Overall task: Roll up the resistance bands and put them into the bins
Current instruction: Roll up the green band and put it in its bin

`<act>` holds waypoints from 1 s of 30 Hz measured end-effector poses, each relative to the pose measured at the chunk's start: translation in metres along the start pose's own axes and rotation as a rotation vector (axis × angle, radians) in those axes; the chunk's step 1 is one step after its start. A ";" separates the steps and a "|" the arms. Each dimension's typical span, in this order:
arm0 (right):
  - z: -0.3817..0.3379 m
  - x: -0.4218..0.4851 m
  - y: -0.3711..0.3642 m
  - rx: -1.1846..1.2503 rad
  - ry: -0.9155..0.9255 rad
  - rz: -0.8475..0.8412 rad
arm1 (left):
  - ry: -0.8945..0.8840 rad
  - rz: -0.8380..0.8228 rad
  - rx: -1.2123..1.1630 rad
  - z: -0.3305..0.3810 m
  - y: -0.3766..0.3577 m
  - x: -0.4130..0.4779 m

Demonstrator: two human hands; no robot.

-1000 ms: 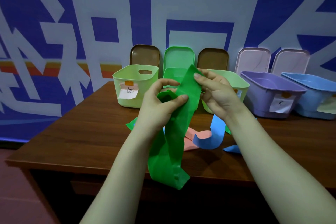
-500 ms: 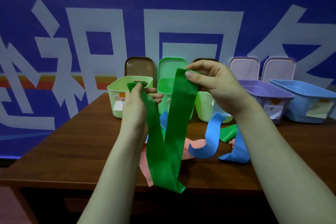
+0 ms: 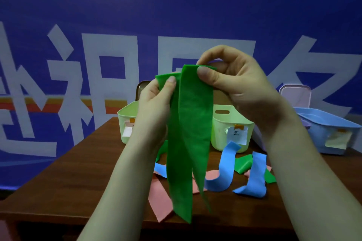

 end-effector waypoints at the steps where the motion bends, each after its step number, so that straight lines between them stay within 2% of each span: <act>1: -0.004 0.001 -0.002 -0.001 0.015 -0.009 | -0.003 -0.020 0.004 0.002 -0.003 -0.001; 7: -0.016 0.004 -0.011 -0.053 0.056 -0.034 | -0.085 -0.102 0.062 0.018 -0.014 -0.003; 11: -0.010 0.002 -0.011 -0.303 0.079 0.032 | -0.061 -0.121 0.061 0.016 -0.013 -0.005; 14: -0.013 -0.001 -0.012 -0.591 0.188 0.117 | -0.045 -0.061 0.095 0.012 -0.007 -0.008; 18: -0.016 -0.002 -0.013 -0.719 0.225 0.141 | 0.003 -0.038 0.027 0.008 -0.006 -0.010; 22: -0.015 0.000 -0.015 -0.772 0.208 0.129 | 0.099 -0.091 -0.169 0.004 -0.009 -0.010; 30: -0.013 0.000 -0.017 -0.702 0.173 0.122 | 0.098 -0.132 -0.172 0.001 -0.009 -0.010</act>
Point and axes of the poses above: each hand's wrist, its own x-axis towards the middle knuckle, its own y-axis out of the back of the hand, z = x × y, the point moved 5 cm from there along x, towards the middle knuckle, and after that the axes turned 3 degrees about -x, right-handed, at the moved point
